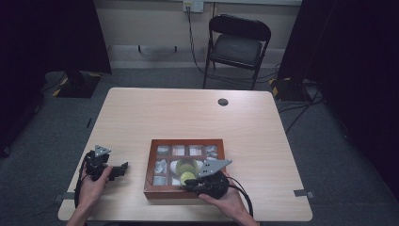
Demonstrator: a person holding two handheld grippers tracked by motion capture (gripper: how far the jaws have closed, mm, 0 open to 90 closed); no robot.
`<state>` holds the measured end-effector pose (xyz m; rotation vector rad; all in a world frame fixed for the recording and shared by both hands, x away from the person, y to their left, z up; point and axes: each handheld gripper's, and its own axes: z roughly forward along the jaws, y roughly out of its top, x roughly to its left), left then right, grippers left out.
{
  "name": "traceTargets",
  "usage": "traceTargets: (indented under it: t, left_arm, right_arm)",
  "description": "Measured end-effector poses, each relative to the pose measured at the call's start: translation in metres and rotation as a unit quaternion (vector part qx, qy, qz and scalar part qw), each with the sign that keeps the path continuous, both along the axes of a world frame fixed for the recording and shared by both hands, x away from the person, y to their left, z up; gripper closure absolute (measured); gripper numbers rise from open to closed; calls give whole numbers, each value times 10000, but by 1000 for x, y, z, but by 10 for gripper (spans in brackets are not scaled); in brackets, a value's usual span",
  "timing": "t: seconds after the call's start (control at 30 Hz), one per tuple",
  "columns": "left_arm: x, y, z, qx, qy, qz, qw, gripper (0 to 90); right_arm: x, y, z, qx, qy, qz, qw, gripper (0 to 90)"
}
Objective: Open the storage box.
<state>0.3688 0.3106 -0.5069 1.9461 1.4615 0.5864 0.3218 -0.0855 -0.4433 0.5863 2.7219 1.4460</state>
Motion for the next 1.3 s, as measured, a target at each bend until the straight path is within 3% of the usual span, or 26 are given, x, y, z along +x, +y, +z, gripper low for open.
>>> traceTargets:
  t: [0.53, 0.77, 1.3]
  left_arm:
    - [0, 0, 0, -5, 4, 0, 10000, 1]
    - [0, 0, 0, -6, 5, -2, 10000, 1]
    - [0, 0, 0, -5, 6, -2, 10000, 0]
  right_arm:
    - [1, 3, -5, 17, -54, 81, 10000, 794]
    - [1, 4, -3, -62, -102, 110, 9999, 804]
    - [3, 4, 6, 34, -52, 119, 9999, 811]
